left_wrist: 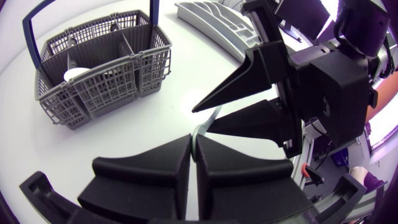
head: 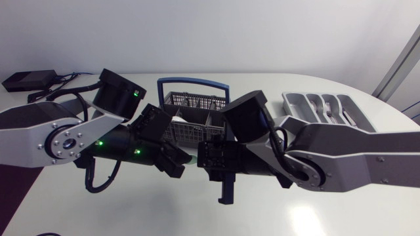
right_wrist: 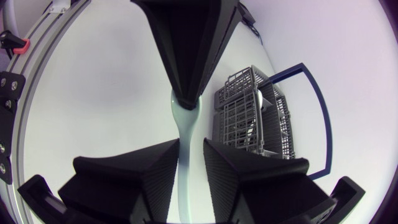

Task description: Unload the cutlery basket into the drawer organizer.

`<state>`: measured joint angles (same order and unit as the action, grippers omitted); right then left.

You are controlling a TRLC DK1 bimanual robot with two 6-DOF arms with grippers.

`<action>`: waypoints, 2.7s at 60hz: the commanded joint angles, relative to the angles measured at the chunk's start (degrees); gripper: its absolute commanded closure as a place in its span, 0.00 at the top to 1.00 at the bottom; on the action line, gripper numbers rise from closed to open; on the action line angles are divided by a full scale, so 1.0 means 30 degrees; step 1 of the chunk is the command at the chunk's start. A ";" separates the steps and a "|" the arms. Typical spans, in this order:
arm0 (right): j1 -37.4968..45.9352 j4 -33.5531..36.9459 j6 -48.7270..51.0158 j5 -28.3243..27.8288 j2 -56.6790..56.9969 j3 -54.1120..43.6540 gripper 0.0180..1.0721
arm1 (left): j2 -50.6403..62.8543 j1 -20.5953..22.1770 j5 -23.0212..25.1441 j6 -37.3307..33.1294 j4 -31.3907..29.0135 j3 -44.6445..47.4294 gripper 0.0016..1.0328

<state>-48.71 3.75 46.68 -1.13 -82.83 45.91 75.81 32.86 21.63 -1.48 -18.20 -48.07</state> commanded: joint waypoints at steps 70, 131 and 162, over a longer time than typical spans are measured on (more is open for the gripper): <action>-0.0903 -0.1806 0.0233 0.1987 -0.0194 -0.1622 0.07 | -0.1511 -0.1725 0.2107 0.0375 -0.0058 -0.0733 0.92; 2.2945 1.3956 2.0975 -1.0318 -0.1219 0.1747 0.07 | -0.2829 -0.3923 -0.1086 -0.1911 0.1612 0.1523 0.92; 2.9508 1.5801 2.5662 -0.8414 -0.9334 0.9833 0.07 | -0.3122 -0.3395 -0.2551 -0.1998 0.1612 0.1728 0.92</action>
<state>39.05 50.59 120.95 -27.22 -107.70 73.41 67.79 22.26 14.44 -6.70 -13.78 -44.86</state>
